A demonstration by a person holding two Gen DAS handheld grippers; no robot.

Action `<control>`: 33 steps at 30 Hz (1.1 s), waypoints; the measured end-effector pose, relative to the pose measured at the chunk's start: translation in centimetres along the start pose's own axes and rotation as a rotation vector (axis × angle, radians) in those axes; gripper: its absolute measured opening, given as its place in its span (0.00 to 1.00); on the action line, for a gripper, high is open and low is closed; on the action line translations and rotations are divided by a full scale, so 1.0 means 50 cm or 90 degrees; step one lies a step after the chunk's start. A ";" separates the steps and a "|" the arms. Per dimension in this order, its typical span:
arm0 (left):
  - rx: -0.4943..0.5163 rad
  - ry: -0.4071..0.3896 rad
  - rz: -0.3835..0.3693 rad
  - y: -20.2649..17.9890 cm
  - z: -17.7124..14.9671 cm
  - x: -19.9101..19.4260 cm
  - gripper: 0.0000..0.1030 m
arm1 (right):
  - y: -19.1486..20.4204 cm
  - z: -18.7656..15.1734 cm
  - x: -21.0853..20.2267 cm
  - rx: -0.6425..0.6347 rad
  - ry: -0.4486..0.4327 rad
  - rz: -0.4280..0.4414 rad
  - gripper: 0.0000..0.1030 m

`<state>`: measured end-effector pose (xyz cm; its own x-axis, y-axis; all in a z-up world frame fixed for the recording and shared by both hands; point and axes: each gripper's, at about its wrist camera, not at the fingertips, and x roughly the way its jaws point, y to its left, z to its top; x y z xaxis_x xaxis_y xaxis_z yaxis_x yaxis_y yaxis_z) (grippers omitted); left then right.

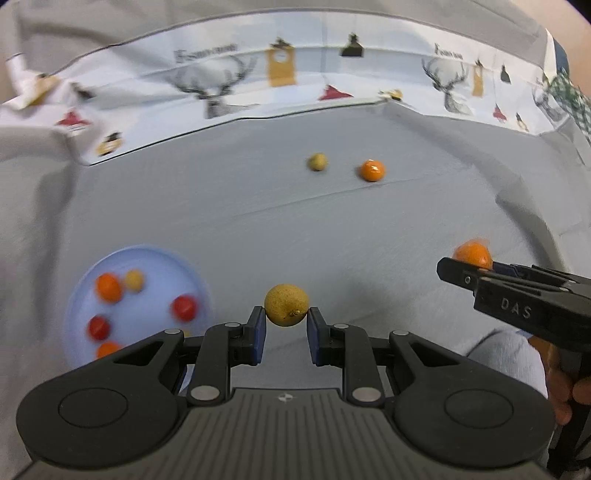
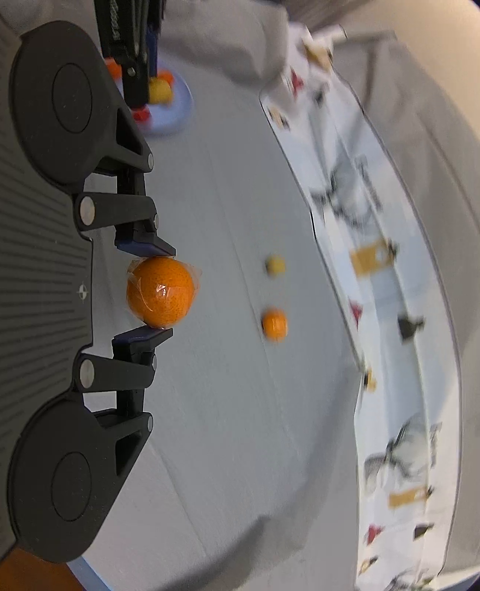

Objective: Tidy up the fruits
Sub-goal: 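Carry the mandarin and yellow fruit over the blue plate with both tools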

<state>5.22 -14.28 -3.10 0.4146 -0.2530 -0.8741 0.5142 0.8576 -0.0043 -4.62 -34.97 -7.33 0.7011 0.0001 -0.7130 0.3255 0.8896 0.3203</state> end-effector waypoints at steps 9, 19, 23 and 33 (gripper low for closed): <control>-0.070 -0.045 0.026 0.115 -0.116 -0.161 0.25 | 0.163 -0.054 -0.121 -0.082 -0.014 0.097 0.39; -0.116 -0.066 0.077 0.183 -0.223 -0.266 0.25 | 0.292 -0.141 -0.224 -0.163 -0.018 0.163 0.39; -0.131 -0.074 0.088 0.195 -0.256 -0.293 0.25 | 0.323 -0.179 -0.254 -0.202 -0.021 0.175 0.39; -0.156 -0.079 0.077 0.204 -0.289 -0.307 0.25 | 0.349 -0.208 -0.275 -0.245 -0.020 0.162 0.39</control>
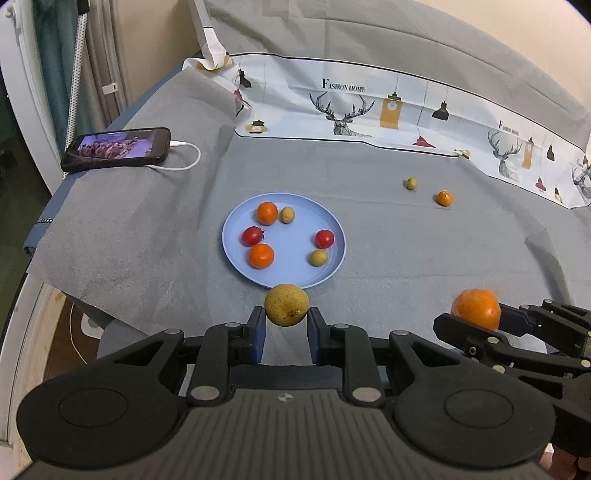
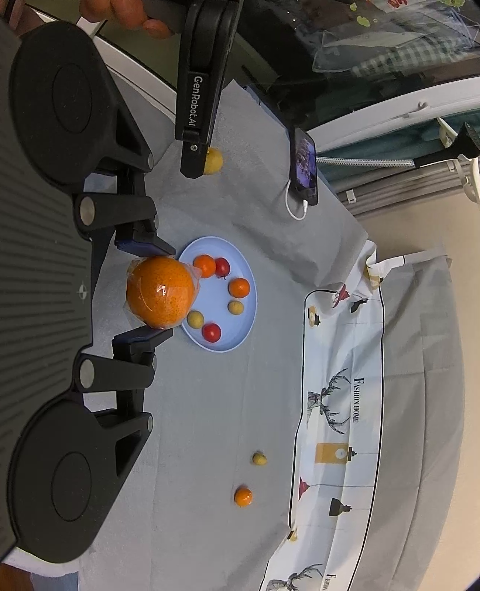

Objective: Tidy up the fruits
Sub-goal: 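Carry the mandarin and yellow fruit over the blue plate with both tools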

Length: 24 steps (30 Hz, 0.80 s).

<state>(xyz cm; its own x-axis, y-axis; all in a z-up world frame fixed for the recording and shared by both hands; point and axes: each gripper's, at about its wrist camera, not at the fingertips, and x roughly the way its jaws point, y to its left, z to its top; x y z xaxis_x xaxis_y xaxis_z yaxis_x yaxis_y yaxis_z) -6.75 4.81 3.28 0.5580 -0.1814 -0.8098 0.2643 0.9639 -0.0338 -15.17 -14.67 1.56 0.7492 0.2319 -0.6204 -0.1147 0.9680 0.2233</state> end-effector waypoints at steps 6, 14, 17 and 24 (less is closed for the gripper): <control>0.004 -0.002 -0.003 0.004 0.006 0.009 0.25 | 0.002 0.002 0.010 -0.003 0.010 -0.004 0.39; 0.006 0.008 -0.002 0.006 0.014 0.029 0.25 | 0.005 0.006 0.030 -0.008 0.024 -0.009 0.39; 0.007 0.012 0.000 0.006 0.022 0.038 0.25 | 0.004 0.010 0.038 -0.013 0.027 -0.013 0.39; 0.009 0.024 0.002 0.013 0.043 0.071 0.25 | -0.005 0.023 0.068 -0.008 0.044 -0.017 0.39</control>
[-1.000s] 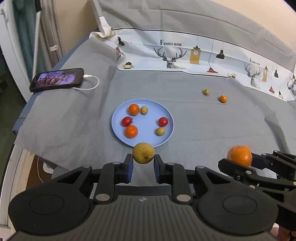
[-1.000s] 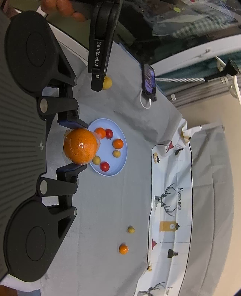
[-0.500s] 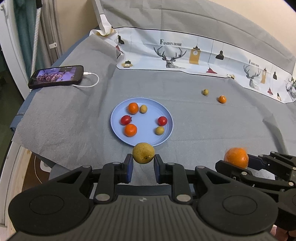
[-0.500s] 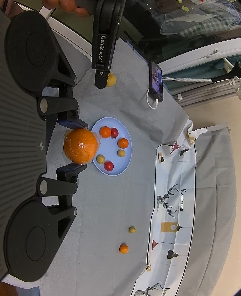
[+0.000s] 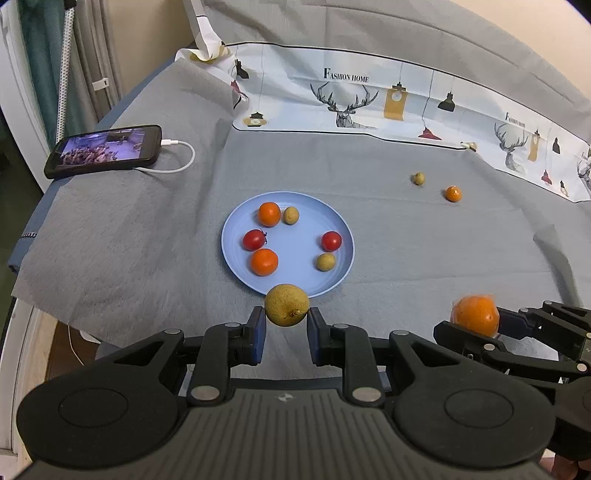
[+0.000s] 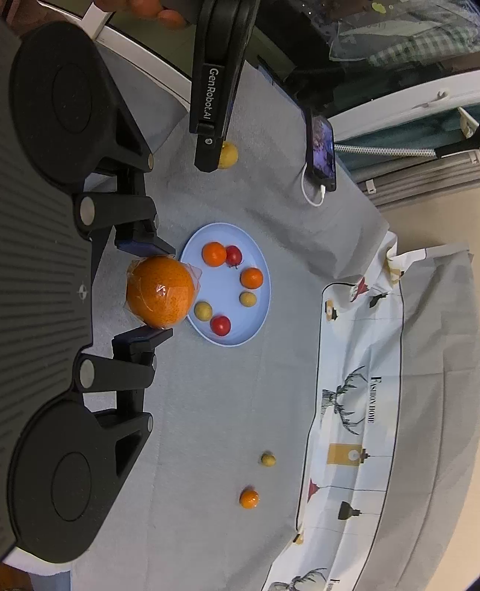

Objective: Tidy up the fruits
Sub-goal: 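Carry the mandarin and yellow fruit over the blue plate with both tools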

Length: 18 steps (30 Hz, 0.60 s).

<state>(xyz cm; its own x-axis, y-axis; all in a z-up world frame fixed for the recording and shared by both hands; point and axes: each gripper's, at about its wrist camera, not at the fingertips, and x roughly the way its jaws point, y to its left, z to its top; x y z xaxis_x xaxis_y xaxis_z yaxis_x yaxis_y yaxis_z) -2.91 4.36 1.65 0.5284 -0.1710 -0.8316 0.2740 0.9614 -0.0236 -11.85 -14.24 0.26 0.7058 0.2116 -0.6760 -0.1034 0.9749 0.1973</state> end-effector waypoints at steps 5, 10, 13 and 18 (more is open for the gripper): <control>0.002 0.013 -0.003 0.005 0.021 0.031 0.25 | -0.009 0.014 0.030 0.005 0.013 0.001 0.39; 0.003 0.028 -0.005 0.009 0.052 0.080 0.25 | -0.015 0.036 0.080 0.007 0.026 -0.005 0.39; 0.002 0.033 -0.011 0.011 0.073 0.117 0.25 | -0.026 0.053 0.120 0.015 0.031 -0.006 0.39; 0.016 0.050 -0.017 0.014 0.109 0.201 0.25 | -0.044 0.080 0.213 0.015 0.041 -0.009 0.39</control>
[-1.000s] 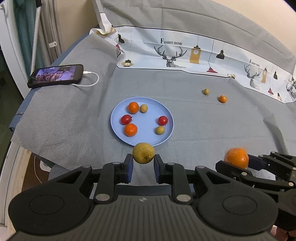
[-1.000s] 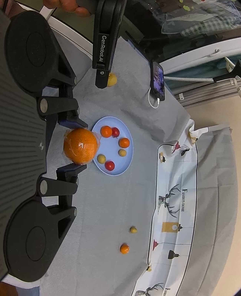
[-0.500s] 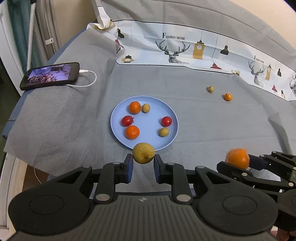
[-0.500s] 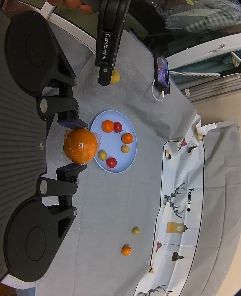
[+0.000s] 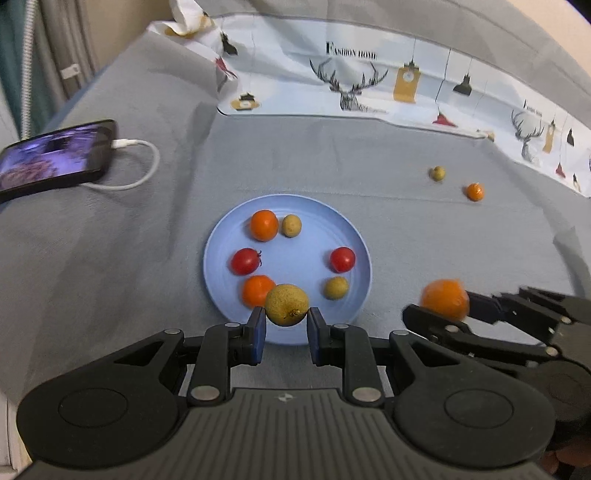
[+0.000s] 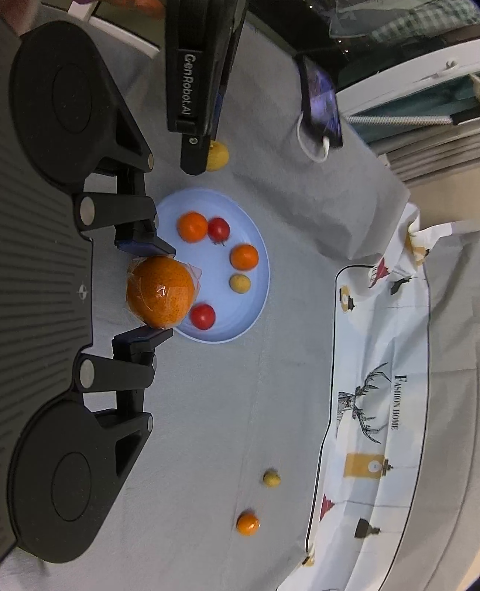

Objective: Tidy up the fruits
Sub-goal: 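Carry the mandarin and yellow fruit over the blue plate with both tools, then open both tools to drop the mandarin and yellow fruit onto the plate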

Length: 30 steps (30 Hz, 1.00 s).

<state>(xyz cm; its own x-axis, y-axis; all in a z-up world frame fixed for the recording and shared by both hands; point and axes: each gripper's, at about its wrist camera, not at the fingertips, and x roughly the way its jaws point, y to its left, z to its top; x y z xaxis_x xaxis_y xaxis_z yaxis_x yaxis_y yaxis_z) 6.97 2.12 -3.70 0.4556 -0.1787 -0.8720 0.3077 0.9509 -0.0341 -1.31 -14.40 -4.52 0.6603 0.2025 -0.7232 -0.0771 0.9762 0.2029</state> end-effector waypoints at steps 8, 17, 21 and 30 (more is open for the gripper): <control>0.002 0.050 0.030 0.034 0.045 0.139 0.25 | -0.011 0.047 0.160 -0.014 0.067 -0.008 0.39; -0.013 0.076 0.029 0.063 0.072 0.196 0.58 | -0.012 0.071 0.222 -0.009 0.088 0.023 0.41; -0.015 0.054 0.074 0.071 0.073 0.182 0.87 | -0.021 0.080 0.219 0.000 0.078 0.011 0.57; -0.033 0.035 0.073 0.073 0.031 0.088 0.99 | -0.028 0.072 0.137 0.011 0.062 0.011 0.77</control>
<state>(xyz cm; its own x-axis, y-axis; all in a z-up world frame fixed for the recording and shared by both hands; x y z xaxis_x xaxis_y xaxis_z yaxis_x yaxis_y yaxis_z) 11.39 4.43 -6.91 0.4387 -0.0559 -0.8969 0.2128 0.9761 0.0432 6.01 -14.68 -7.41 0.5832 0.2265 -0.7801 -0.0745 0.9712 0.2263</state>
